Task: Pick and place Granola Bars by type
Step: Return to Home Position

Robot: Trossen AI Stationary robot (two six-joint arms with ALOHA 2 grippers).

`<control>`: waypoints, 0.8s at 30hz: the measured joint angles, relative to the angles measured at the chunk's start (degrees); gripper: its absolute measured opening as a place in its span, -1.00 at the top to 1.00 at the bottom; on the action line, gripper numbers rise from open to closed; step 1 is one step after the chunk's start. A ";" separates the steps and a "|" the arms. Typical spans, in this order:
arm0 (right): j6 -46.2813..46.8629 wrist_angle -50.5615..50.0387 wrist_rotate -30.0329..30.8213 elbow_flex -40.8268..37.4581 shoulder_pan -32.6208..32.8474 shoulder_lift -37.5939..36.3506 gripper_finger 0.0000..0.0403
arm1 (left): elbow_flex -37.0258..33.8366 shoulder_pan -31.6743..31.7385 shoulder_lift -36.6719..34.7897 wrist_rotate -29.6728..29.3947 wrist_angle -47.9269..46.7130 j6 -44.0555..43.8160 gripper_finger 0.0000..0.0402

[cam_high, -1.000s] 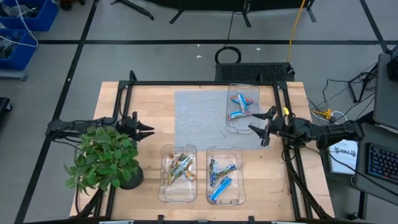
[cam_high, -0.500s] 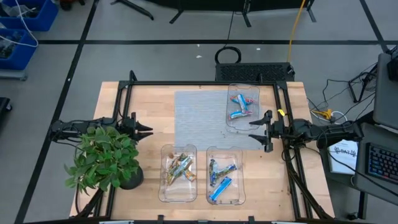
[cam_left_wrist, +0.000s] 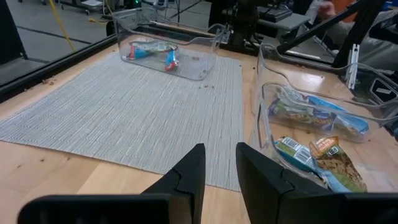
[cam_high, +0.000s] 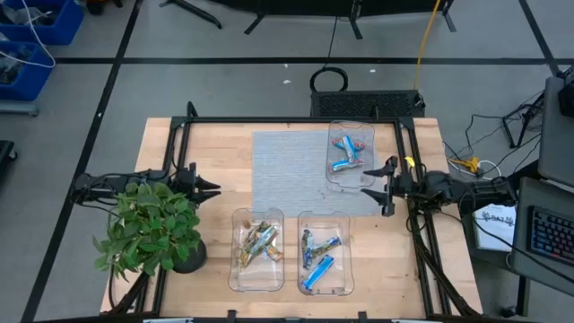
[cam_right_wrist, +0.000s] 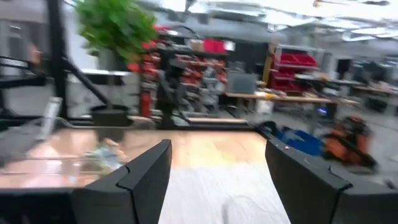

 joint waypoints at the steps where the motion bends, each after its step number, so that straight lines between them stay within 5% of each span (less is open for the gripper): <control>1: -0.25 -0.87 1.44 0.02 0.00 -0.09 -0.26 | 0.00 -0.08 0.02 -0.03 0.06 -0.16 0.53; 8: -1.20 -3.40 4.90 0.02 0.00 -0.10 -0.26 | 0.00 -0.04 0.09 -1.96 -1.29 -4.55 0.53; 17: 1.04 -4.69 4.78 0.02 0.00 0.06 -0.26 | 0.00 -0.04 0.09 -2.81 -2.32 4.59 0.53; 24: 1.27 -4.60 4.80 0.02 0.00 0.08 -0.26 | 0.00 -0.04 0.09 -2.72 -2.32 1.08 0.53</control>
